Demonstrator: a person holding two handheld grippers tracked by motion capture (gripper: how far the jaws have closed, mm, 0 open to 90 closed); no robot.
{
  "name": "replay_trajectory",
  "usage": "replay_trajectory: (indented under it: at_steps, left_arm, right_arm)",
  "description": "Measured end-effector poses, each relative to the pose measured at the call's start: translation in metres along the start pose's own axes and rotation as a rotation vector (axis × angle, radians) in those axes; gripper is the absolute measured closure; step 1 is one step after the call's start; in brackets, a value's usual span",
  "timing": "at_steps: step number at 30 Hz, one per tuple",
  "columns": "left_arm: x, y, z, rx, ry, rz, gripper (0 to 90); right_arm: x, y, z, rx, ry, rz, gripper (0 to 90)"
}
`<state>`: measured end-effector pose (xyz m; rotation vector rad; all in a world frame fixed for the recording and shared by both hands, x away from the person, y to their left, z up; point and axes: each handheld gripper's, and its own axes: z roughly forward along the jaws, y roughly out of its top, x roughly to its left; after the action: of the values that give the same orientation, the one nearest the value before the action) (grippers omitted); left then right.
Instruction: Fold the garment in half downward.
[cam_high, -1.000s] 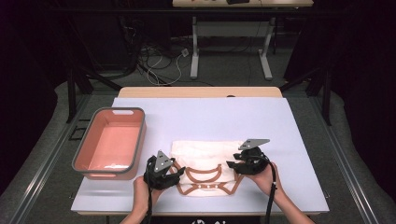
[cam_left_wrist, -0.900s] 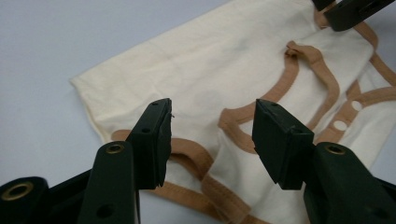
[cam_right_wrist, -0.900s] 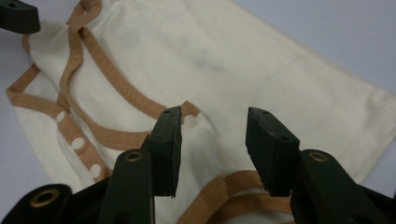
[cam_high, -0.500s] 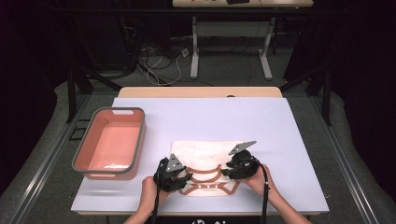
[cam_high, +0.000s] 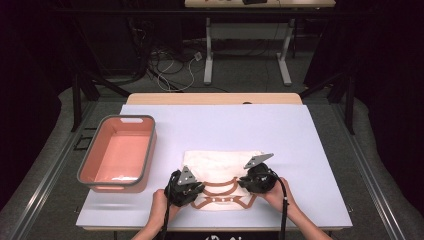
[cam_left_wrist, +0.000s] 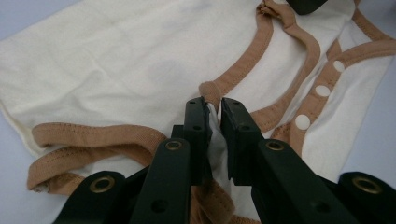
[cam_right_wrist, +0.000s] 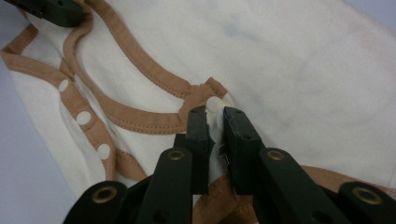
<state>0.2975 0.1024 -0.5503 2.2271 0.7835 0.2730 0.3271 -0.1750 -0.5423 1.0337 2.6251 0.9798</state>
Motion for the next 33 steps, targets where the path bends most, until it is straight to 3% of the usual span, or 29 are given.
replay_trajectory:
  at_steps: [8, 19, 28, 33]
  left_arm:
    - [-0.002, -0.002, -0.010, -0.026, -0.013, 0.016, 80.1]
    - [-0.007, -0.007, -0.020, -0.028, -0.037, 0.081, 78.7]
    - [-0.016, -0.011, -0.028, 0.017, -0.070, 0.131, 73.1]
    - [-0.023, -0.012, -0.034, 0.042, -0.087, 0.139, 65.0]
  right_arm:
    - [0.006, 0.000, -0.012, -0.032, -0.006, -0.037, 80.5]
    - [0.022, -0.007, -0.025, -0.055, 0.002, -0.094, 79.4]
    - [0.030, -0.018, -0.037, -0.053, 0.048, -0.090, 76.9]
    - [0.035, -0.025, -0.046, -0.066, 0.089, -0.090, 68.6]
